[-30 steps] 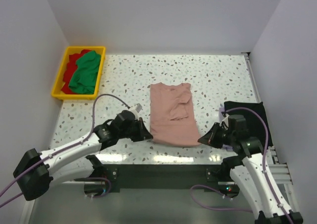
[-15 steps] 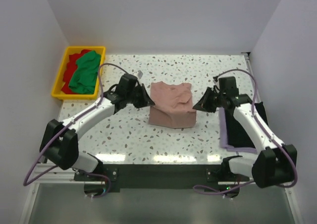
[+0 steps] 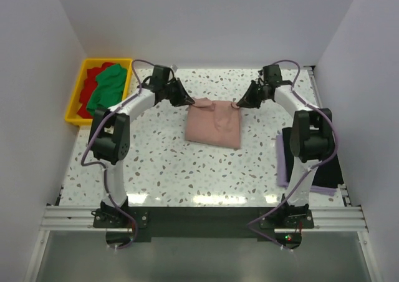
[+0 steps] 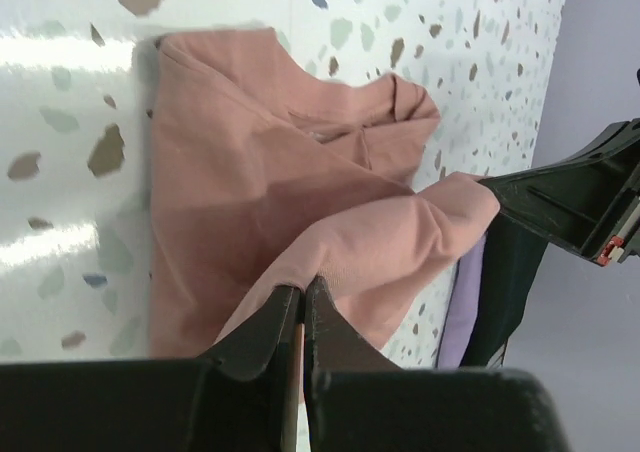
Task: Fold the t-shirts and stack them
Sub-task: Fold the tshirt
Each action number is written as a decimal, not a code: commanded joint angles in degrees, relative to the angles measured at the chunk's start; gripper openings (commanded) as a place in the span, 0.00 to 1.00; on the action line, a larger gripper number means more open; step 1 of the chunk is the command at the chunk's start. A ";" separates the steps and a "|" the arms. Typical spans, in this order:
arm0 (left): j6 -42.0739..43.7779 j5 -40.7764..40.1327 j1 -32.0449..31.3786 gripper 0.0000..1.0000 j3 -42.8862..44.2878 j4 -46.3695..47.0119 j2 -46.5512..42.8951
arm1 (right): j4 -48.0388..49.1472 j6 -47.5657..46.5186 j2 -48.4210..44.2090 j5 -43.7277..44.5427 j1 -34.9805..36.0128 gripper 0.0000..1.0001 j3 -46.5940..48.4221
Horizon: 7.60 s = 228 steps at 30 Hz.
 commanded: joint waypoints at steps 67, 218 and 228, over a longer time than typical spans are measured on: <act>-12.71 -7.21 -15.75 0.30 -45.26 19.60 -29.75 | 0.78 -11.14 -22.06 27.64 27.82 0.65 -31.06; 0.82 -17.24 -14.08 0.00 -30.05 12.91 -6.93 | 40.16 13.82 24.07 -11.38 13.14 0.38 8.81; 2.84 -16.97 -14.00 0.00 -25.50 10.27 -8.86 | 35.69 13.57 17.50 -12.36 9.98 0.43 13.74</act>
